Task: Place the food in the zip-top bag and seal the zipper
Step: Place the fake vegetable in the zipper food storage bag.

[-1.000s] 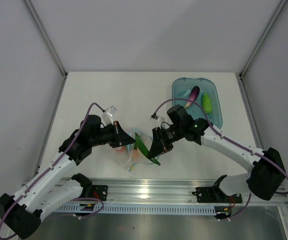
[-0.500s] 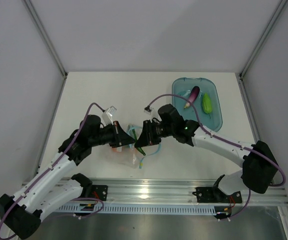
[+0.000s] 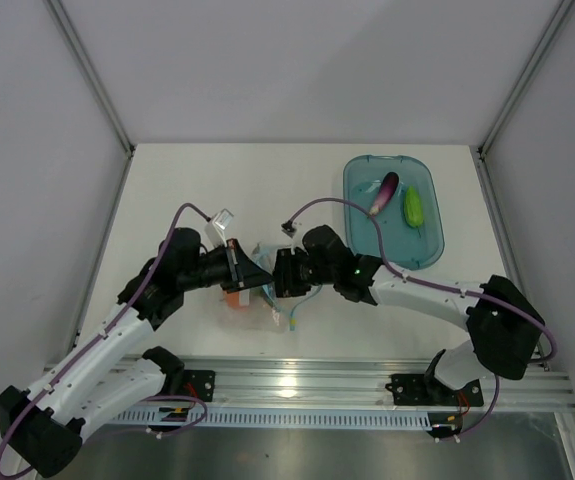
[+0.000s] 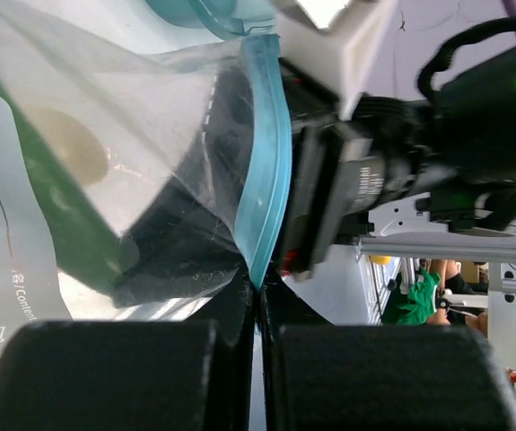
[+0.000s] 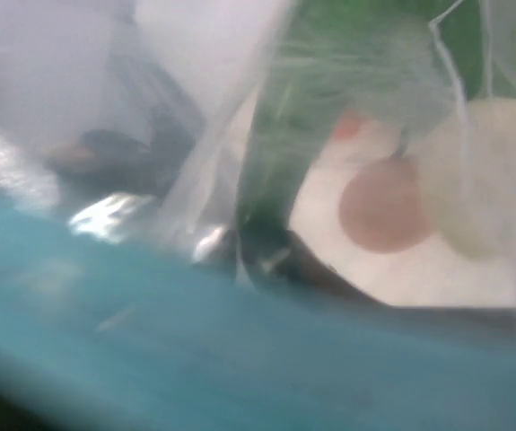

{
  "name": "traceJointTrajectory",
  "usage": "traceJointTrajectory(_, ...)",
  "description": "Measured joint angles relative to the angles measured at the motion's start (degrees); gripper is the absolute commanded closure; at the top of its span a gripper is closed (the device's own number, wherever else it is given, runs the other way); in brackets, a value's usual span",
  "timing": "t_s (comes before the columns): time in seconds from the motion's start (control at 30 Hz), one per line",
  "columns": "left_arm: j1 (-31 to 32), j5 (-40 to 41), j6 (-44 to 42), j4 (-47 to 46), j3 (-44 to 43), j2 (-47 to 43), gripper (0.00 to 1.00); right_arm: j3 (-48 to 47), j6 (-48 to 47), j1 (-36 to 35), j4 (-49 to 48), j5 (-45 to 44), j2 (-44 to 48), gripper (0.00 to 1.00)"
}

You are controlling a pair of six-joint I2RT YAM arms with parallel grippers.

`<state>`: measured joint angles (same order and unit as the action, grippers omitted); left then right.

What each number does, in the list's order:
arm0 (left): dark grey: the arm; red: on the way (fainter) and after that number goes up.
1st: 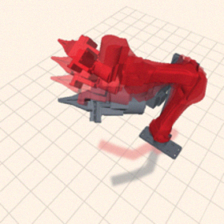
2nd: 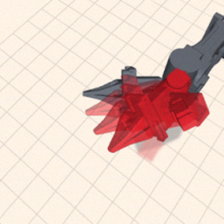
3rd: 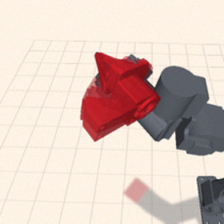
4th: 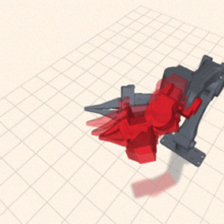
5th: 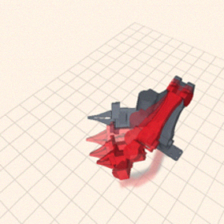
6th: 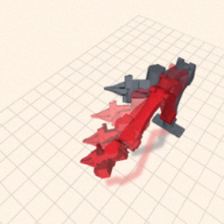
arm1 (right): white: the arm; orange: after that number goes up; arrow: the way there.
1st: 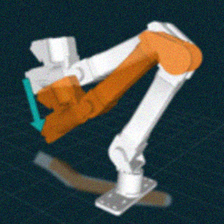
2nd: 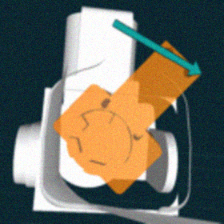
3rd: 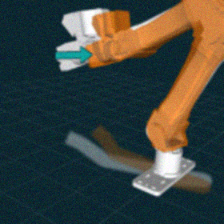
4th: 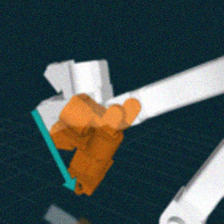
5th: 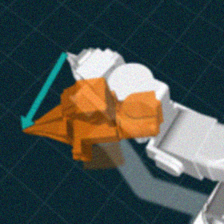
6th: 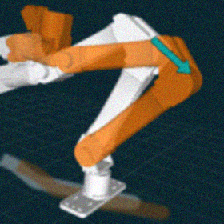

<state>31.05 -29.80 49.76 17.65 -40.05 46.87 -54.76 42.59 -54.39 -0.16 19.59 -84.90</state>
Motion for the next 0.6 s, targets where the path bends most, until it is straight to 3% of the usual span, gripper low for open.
traceJointTrajectory(0.07,0.0,-0.09,0.37,-0.04,0.0,0.0,1.0,-0.17,-0.11,-0.28,-0.04,0.35,-1.88,0.49)
traceJointTrajectory(0.27,0.0,-0.48,0.87,-0.39,0.0,-0.04,0.99,-1.31,-1.95,-0.74,3.3,0.39,-4.44,0.3)
traceJointTrajectory(0.6,0.0,-0.59,1.11,-0.37,0.0,-0.22,0.99,-1.44,-5.4,-0.74,9.38,-0.35,-0.48,0.34)
